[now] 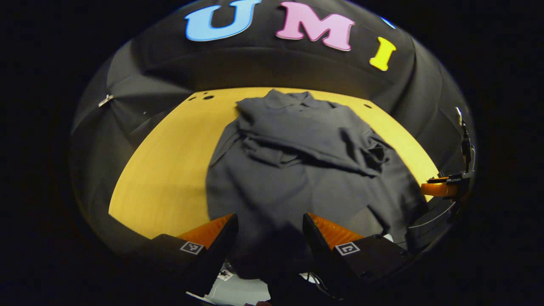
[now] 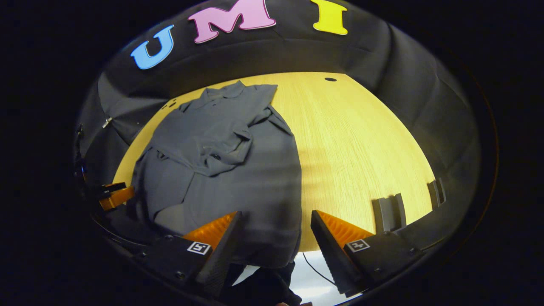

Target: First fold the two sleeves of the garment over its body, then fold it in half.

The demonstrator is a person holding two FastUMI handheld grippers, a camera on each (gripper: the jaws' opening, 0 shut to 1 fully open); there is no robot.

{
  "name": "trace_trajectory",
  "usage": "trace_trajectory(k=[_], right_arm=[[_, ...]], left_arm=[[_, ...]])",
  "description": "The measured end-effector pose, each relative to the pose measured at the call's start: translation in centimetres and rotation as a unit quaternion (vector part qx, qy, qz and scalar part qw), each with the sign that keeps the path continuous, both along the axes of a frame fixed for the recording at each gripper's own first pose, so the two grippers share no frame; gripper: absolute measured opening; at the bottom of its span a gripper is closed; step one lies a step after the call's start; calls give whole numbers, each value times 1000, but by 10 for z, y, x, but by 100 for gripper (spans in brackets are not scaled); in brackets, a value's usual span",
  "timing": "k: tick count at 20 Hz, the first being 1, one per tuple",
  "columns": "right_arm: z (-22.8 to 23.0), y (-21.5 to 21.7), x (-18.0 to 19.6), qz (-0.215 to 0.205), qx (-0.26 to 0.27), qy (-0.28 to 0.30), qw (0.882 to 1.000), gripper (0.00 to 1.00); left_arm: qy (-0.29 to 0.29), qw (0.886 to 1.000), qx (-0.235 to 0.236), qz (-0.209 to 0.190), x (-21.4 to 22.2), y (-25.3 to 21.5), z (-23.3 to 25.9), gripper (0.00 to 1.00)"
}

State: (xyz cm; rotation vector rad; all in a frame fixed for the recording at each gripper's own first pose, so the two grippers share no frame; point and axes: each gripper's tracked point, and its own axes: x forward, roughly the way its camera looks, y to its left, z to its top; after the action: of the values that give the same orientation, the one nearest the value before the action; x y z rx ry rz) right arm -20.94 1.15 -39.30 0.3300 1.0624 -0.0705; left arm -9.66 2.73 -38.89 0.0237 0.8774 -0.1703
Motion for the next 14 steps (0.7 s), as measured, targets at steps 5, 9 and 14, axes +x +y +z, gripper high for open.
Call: trace_trajectory(k=[5, 9, 14], right_arm=[[-16, 7, -8, -15, 4, 22, 1000, 99], [-31, 13, -16, 14, -25, 41, 999, 99], [-35, 20, -14, 13, -39, 37, 998, 98]], left_arm=[[43, 999, -23, 0, -10, 12, -21, 96], [56, 998, 11, -25, -15, 18, -30, 98], [69, 996, 46, -25, -15, 25, -35, 95]])
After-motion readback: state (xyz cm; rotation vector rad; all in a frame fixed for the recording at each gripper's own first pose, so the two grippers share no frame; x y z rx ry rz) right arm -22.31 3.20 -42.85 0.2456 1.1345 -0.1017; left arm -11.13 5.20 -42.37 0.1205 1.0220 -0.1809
